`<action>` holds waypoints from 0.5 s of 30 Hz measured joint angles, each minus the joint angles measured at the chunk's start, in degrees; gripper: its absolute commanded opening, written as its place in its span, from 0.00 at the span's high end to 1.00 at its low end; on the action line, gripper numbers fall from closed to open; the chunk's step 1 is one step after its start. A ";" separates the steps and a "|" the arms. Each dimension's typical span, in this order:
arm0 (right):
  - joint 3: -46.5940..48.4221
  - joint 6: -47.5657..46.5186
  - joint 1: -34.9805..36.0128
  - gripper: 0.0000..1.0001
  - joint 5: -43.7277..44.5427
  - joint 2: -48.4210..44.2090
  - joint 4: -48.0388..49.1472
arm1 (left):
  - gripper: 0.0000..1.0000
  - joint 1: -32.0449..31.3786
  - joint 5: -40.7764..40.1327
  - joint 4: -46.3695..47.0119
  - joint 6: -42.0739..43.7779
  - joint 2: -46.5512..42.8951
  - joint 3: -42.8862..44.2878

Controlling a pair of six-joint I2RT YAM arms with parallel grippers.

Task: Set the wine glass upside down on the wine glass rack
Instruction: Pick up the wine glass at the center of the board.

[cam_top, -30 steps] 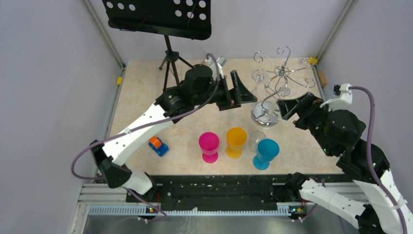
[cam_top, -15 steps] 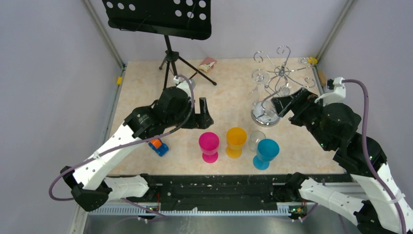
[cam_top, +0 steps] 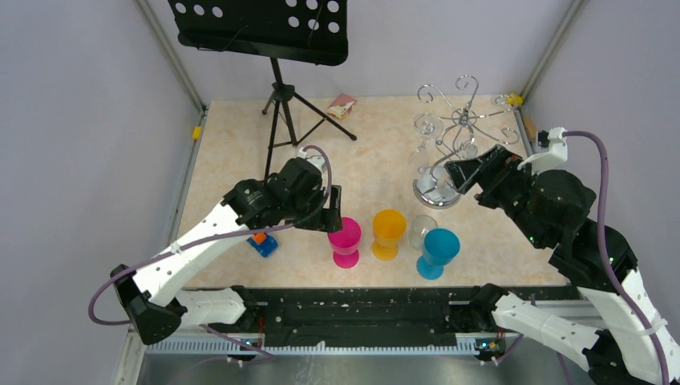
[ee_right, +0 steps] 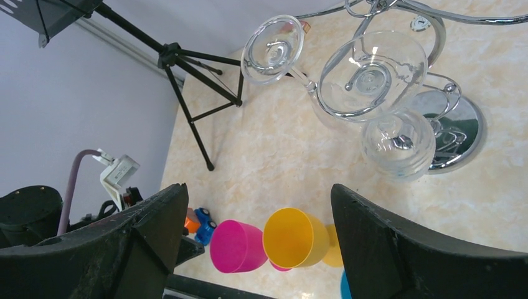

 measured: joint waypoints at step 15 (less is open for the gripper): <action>-0.46 -0.13 0.00 0.13 0.31 -0.90 0.13 | 0.28 -2.73 10.19 2.80 4.48 8.98 5.57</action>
